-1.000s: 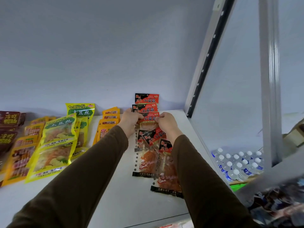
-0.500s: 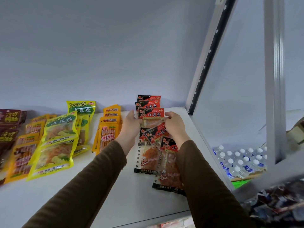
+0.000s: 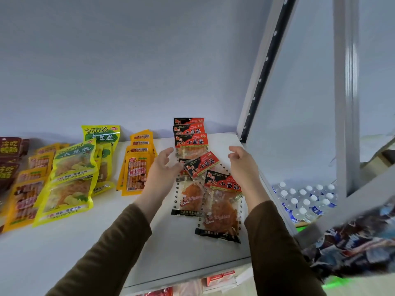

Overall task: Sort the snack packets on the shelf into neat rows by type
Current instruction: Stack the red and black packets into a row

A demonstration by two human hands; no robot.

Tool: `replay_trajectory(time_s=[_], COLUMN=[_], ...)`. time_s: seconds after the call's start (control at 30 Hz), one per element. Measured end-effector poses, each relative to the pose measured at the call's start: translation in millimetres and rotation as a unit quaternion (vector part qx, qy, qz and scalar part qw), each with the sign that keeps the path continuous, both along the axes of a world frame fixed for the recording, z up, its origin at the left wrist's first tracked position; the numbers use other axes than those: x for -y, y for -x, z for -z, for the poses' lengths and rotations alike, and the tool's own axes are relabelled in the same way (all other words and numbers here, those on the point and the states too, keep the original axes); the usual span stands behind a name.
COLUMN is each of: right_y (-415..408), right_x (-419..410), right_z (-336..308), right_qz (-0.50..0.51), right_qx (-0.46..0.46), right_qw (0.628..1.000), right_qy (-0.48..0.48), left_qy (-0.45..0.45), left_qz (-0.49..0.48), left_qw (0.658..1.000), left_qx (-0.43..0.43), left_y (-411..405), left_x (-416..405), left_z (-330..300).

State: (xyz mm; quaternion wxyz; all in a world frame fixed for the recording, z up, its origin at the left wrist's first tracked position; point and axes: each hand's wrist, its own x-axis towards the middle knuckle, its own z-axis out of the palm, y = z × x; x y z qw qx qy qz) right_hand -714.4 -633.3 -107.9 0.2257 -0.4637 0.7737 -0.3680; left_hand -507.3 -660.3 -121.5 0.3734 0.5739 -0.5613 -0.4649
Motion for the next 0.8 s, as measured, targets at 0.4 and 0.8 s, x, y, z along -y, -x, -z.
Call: replay_trajectory(time_s=[0.4,0.8], right_y=[0.1,3.8], right_x=[-65.5,-68.9], right_z=[2.0,1.1], right_qz=[-0.122,-0.102], right_qx=[-0.162,0.000], right_qw=[0.960,0.989], right_qy=[-0.191,-0.106], left_qy=[0.070,0.030], left_qz=[0.049,-0.071], left_qw=[0.975,0.995], left_qx=[0.204,-0.067], left_y=[10.0,15.8], left_x=[-25.9,-28.9], left_z=[9.5,9.3])
